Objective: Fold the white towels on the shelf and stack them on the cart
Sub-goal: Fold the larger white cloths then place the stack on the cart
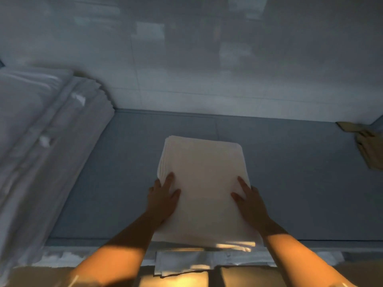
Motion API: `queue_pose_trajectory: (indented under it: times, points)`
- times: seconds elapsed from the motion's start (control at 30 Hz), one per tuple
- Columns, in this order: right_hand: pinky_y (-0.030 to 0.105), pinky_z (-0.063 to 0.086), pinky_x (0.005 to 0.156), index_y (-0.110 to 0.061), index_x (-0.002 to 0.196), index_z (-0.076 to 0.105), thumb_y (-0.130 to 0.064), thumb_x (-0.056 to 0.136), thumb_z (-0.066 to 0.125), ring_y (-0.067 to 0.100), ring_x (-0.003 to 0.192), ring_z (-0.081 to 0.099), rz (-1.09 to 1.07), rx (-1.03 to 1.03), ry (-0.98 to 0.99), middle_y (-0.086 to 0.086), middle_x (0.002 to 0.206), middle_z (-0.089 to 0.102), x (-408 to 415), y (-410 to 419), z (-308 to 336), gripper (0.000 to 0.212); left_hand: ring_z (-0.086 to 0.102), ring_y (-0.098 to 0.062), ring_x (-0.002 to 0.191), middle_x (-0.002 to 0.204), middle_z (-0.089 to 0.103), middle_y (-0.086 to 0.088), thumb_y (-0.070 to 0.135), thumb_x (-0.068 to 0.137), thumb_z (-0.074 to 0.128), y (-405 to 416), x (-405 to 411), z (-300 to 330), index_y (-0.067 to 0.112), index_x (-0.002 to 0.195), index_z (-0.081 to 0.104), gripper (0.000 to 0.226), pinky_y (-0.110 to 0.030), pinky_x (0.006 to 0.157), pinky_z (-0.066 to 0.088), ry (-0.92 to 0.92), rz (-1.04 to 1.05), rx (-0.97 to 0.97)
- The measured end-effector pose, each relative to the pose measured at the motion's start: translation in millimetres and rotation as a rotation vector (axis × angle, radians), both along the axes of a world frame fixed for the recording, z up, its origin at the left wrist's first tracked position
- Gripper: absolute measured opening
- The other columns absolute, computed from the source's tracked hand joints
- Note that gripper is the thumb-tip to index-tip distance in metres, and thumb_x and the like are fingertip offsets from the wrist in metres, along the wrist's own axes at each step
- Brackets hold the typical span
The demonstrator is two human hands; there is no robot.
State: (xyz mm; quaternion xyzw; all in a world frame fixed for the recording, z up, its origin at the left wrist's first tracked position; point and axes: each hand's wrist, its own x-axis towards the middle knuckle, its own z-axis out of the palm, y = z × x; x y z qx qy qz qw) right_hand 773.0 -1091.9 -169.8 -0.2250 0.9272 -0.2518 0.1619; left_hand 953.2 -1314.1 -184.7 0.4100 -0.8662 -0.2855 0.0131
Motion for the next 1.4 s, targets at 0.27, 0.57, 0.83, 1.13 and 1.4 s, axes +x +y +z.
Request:
queue_pose_trajectory:
  times: [0.27,0.57,0.83,1.13,1.4]
  points:
    - [0.047,0.029,0.109,-0.038,0.150,0.017,-0.050,0.097,0.039,0.034,0.137,0.030,0.067,0.331,0.210,0.017,0.149,0.027,-79,69,10,0.058,0.025,-0.041,0.134,0.151,0.017,-0.020,0.049,0.093,0.046,92,-73,13,0.032,0.147,0.026,0.060,-0.048,0.110,0.023,-0.020,0.060,-0.104]
    - [0.036,-0.001,0.117,-0.019,0.150,0.024,-0.023,0.098,0.037,0.009,0.147,0.002,0.697,0.160,0.266,-0.002,0.160,0.008,18,16,8,0.054,0.010,-0.017,0.147,0.158,0.020,-0.002,0.028,0.099,0.030,149,-78,22,0.017,0.149,0.028,0.051,-0.033,0.116,0.005,-0.005,-0.360,-0.321]
    - [0.052,0.004,0.115,-0.028,0.153,0.010,-0.045,0.100,0.020,0.013,0.148,0.002,0.366,0.395,0.504,-0.006,0.160,0.005,-68,83,-1,0.056,-0.010,-0.024,0.147,0.160,-0.011,-0.005,0.068,0.088,0.014,123,-57,0,0.025,0.153,-0.002,0.079,-0.047,0.117,0.002,-0.136,-0.114,-0.309]
    - [0.040,0.000,0.119,-0.025,0.149,0.028,-0.022,0.102,0.033,0.011,0.147,0.010,0.983,0.013,0.398,-0.007,0.157,0.019,-24,-51,1,0.047,0.003,-0.029,0.147,0.159,-0.003,-0.019,0.061,0.091,0.022,120,-59,-8,0.005,0.150,-0.009,0.088,-0.037,0.118,0.008,-0.050,0.077,-0.197]
    - [0.047,0.031,0.110,-0.002,0.098,0.072,-0.009,0.089,0.060,0.031,0.117,0.057,1.358,-0.333,0.519,0.016,0.116,0.066,-2,-133,17,0.017,0.049,-0.025,0.107,0.121,0.054,-0.007,0.059,0.090,0.022,140,-51,14,0.007,0.134,0.042,0.070,-0.040,0.081,0.036,-0.299,0.266,-0.231]
